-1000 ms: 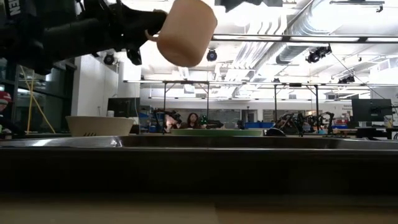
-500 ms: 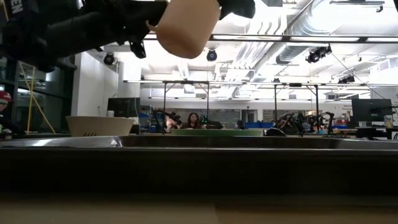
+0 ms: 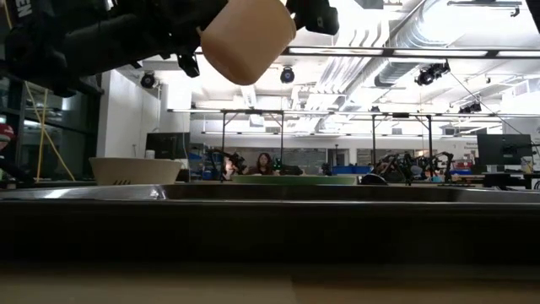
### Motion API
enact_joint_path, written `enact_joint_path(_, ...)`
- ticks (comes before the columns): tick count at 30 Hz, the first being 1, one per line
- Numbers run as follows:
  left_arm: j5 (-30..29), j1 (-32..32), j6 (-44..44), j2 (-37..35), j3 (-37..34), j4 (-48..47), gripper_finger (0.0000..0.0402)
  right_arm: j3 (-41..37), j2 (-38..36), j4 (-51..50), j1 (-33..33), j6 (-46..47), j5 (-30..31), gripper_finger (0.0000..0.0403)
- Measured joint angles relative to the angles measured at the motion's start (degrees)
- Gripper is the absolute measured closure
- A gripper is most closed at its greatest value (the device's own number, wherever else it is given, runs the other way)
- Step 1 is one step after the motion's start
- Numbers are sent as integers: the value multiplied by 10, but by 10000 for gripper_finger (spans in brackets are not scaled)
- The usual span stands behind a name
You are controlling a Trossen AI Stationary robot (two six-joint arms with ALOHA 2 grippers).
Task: Set up tray
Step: Put the white cup on the brown serving tray
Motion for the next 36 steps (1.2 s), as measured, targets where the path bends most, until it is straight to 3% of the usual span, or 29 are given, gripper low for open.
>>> enact_joint_path(6, -4, 0, -4, 0, 6, 0, 311, 0, 9, -2, 0, 0, -4, 297)
enact_joint_path(11, -2, 0, 0, 0, 6, 0, 342, 0, 24, 0, 0, -10, -12, 246)
enact_joint_path(19, -9, 1, -4, 0, 6, 0, 311, 0, 29, 28, 15, -29, 2, 173)
enact_joint_path(29, -1, 1, 1, 0, 9, 0, 342, 1, 41, 37, 17, -51, 49, 167)
enact_joint_path(36, 8, 1, -8, 0, 19, 0, 307, 0, 69, 37, 17, -68, 41, 166)
